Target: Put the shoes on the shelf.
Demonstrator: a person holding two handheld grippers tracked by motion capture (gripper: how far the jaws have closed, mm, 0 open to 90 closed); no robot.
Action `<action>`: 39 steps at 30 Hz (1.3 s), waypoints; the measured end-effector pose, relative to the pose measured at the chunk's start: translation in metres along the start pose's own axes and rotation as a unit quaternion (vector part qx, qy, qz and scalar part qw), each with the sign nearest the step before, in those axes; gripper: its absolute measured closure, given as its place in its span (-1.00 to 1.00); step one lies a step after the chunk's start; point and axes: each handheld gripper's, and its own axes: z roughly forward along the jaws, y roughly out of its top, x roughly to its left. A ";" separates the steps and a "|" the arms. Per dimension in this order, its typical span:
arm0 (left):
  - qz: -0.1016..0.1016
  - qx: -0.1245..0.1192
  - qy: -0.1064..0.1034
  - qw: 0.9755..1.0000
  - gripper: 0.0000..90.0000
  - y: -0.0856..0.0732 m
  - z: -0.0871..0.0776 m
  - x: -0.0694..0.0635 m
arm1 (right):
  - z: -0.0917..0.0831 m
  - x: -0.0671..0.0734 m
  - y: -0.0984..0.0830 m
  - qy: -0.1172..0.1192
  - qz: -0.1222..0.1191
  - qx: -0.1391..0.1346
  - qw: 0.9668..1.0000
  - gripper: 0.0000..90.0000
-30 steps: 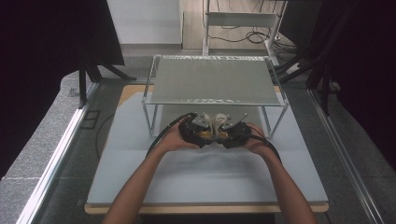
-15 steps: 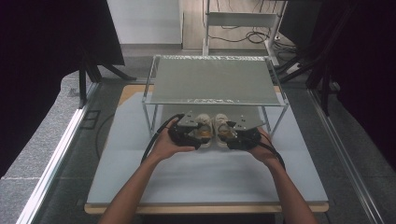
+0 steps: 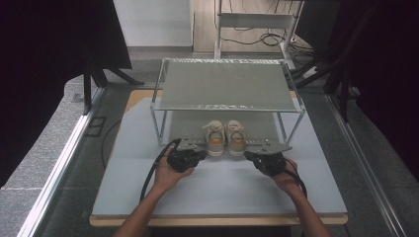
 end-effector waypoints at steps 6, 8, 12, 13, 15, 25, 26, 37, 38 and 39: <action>-0.004 0.006 0.003 1.000 0.99 0.007 0.019 -0.001 | 0.018 0.000 0.004 -0.010 0.000 0.004 1.000 0.97; -0.007 0.009 0.005 1.000 0.99 0.009 0.024 0.001 | 0.024 -0.001 0.006 -0.021 0.002 0.005 1.000 0.98; -0.013 0.009 0.006 1.000 0.99 0.013 0.030 0.003 | 0.031 -0.002 0.008 -0.012 0.014 0.000 1.000 0.98; -0.015 0.008 0.002 1.000 1.00 0.014 0.032 0.004 | 0.032 -0.002 0.009 -0.012 0.012 0.000 1.000 0.98; -0.014 0.009 0.002 1.000 1.00 0.015 0.033 0.004 | 0.035 -0.002 0.012 -0.013 0.006 0.003 1.000 0.98; -0.030 0.003 0.014 0.999 1.00 0.016 0.041 0.015 | 0.049 -0.003 0.022 -0.038 0.009 0.003 0.999 0.98; -0.029 0.005 0.014 0.999 1.00 0.017 0.041 0.015 | 0.050 -0.003 0.023 -0.040 0.012 0.002 0.999 0.98; -0.029 -0.002 0.031 0.999 1.00 0.027 0.047 0.023 | 0.057 -0.009 0.023 -0.058 0.032 0.000 0.998 0.98; -0.031 0.001 0.033 0.999 1.00 0.028 0.047 0.022 | 0.058 -0.009 0.024 -0.060 0.033 0.002 0.998 0.98; -0.027 0.000 0.035 0.999 1.00 0.028 0.048 0.023 | 0.058 -0.009 0.024 -0.062 0.034 0.002 0.998 0.98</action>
